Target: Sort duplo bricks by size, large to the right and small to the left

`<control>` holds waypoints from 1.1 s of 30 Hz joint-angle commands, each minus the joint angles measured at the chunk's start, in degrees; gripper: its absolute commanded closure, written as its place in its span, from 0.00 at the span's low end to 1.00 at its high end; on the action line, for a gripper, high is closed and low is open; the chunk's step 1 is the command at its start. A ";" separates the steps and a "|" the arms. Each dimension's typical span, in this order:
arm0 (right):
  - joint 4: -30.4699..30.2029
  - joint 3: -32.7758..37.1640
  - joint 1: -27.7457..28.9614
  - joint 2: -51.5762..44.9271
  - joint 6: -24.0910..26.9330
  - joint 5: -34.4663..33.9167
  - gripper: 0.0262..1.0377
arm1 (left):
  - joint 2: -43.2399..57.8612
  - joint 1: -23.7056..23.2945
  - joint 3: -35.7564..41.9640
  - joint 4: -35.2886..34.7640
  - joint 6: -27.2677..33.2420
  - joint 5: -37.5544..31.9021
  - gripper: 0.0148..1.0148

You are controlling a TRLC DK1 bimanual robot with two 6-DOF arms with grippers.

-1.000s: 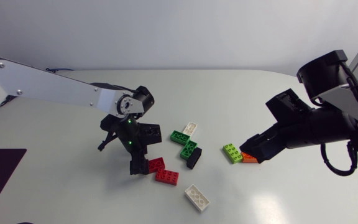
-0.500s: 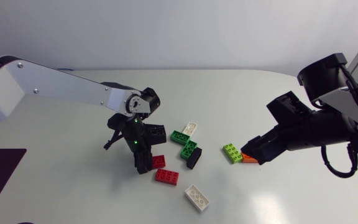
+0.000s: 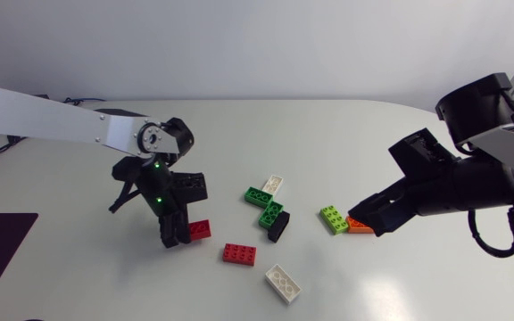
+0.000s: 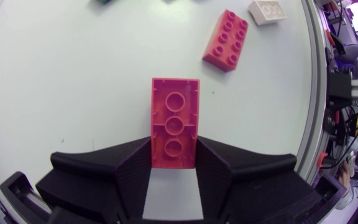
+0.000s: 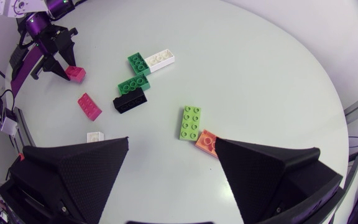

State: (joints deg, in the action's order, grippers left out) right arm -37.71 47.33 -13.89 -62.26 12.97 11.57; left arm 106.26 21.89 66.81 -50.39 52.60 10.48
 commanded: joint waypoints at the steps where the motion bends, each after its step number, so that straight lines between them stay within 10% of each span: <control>1: -1.31 -1.63 0.18 0.65 -0.67 -0.32 0.03 | -2.81 0.26 -4.49 -1.11 2.51 0.24 0.90; 13: -1.92 -1.63 -0.70 1.97 -1.46 -0.32 0.03 | 0.09 6.15 -6.16 1.00 1.45 -0.46 0.90; 33: -2.89 -3.65 6.60 3.64 3.55 -0.06 0.03 | 19.16 21.09 22.40 -5.33 -4.79 -0.11 0.90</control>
State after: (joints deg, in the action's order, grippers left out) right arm -39.59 45.45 -8.05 -59.48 15.11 11.60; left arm 122.32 41.04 85.93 -54.26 49.41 10.11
